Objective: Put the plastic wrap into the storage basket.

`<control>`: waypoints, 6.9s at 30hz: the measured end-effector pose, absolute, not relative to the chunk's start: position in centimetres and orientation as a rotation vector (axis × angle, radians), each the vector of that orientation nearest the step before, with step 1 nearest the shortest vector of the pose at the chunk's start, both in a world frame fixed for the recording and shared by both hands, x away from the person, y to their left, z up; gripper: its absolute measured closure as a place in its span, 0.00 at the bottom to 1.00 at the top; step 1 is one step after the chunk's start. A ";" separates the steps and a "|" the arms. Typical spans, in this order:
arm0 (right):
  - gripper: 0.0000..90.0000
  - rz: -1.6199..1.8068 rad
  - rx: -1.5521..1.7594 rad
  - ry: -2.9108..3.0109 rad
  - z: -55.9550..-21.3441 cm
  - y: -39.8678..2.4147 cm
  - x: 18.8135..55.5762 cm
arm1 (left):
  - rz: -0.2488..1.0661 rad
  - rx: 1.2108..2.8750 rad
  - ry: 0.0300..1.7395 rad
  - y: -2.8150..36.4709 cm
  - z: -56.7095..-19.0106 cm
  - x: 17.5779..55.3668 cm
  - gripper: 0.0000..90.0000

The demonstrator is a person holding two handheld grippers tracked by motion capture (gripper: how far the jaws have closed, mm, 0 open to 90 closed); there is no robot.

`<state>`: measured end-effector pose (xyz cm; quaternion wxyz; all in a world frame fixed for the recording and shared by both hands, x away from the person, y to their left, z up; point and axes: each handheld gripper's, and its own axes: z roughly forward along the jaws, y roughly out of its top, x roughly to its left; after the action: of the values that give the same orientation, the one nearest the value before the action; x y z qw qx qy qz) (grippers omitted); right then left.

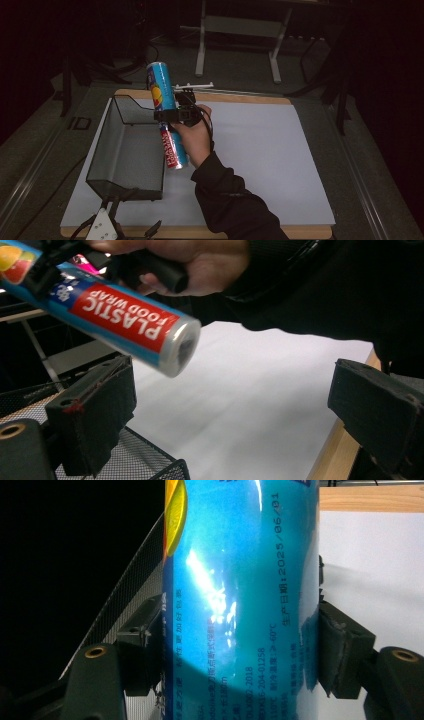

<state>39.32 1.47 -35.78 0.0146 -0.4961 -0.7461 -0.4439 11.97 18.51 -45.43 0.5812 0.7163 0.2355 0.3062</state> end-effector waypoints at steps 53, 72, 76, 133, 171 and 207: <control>0.35 -1.224 -1.738 -2.306 -45.7 9.8 39.6 | 0.711 1.650 0.569 19.0 -45.3 11.5 0.07; 0.34 -1.144 -1.707 -2.349 -46.9 9.6 40.1 | 0.711 1.658 0.568 18.9 -45.4 11.6 0.07; 0.33 -1.128 -1.692 -2.376 -46.8 9.6 40.2 | 0.712 1.661 0.568 18.9 -45.4 11.6 0.07; 0.14 -1.382 -1.255 -2.665 -42.3 -8.1 35.6 | 0.701 1.697 0.579 18.2 -45.8 12.3 0.07; 0.15 -1.497 -1.282 -2.637 -44.9 -20.5 28.1 | 0.714 1.702 0.584 18.0 -45.8 12.3 0.07; 0.15 -1.475 -1.368 -2.725 -47.7 -23.3 26.7 | 0.727 1.709 0.581 18.2 -45.7 12.1 0.07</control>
<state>26.68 -23.28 -47.66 -0.1225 -0.4008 -0.7985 -0.4321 12.09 18.18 -45.74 0.5630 0.7258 0.2466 0.3089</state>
